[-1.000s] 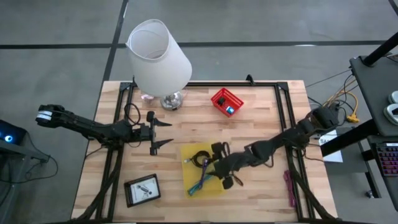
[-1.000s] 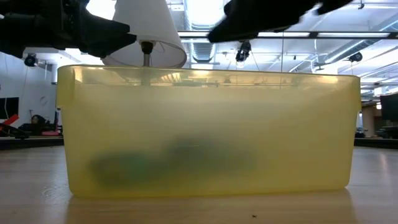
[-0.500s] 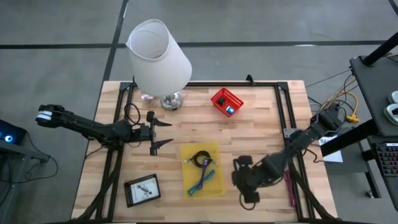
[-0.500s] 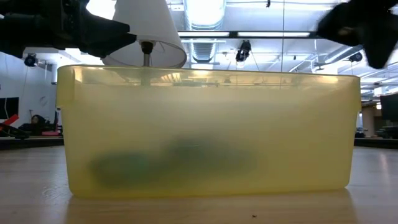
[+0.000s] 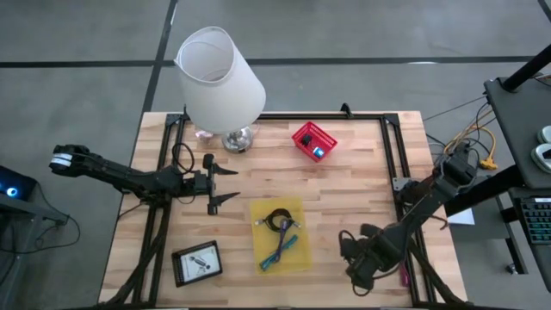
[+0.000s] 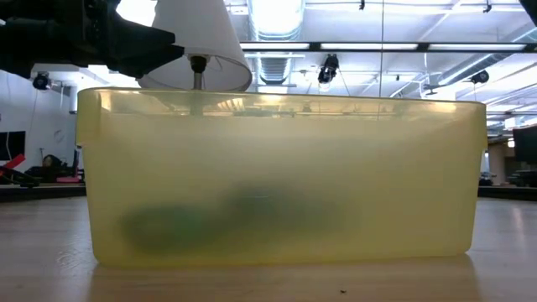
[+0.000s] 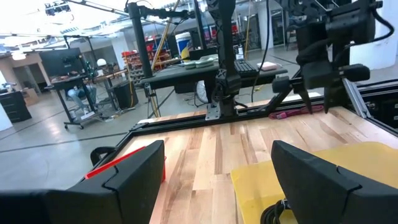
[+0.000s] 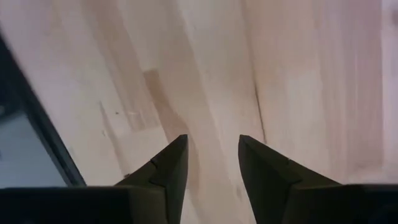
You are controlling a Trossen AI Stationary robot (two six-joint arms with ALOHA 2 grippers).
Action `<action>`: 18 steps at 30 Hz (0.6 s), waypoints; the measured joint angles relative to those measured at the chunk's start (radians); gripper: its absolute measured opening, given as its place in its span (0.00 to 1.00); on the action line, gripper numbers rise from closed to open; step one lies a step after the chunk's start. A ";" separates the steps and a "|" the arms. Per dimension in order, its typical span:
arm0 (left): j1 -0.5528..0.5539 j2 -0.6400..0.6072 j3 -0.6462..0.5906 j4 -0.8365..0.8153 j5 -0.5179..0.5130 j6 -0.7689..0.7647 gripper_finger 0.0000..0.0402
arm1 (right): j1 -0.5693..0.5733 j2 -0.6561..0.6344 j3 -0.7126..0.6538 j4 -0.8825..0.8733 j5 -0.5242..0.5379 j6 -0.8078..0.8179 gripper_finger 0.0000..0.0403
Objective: Pick and place items into bin
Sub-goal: Put the red charger cable into the yellow bin
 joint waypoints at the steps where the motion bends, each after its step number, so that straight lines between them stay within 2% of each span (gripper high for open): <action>1: 0.000 0.000 0.000 0.000 0.000 0.000 0.69 | 0.005 0.000 -0.002 -0.010 -0.004 0.065 0.31; 6: 0.000 0.000 0.000 0.000 0.000 0.001 0.69 | 0.016 0.000 -0.028 -0.048 -0.119 0.445 0.28; 10: 0.000 0.000 0.000 0.001 0.000 0.006 0.69 | 0.027 0.000 -0.062 -0.059 -0.197 0.679 0.27; 18: 0.000 0.000 0.000 0.003 0.000 0.032 0.69 | 0.071 0.000 -0.136 -0.066 -0.358 0.921 0.23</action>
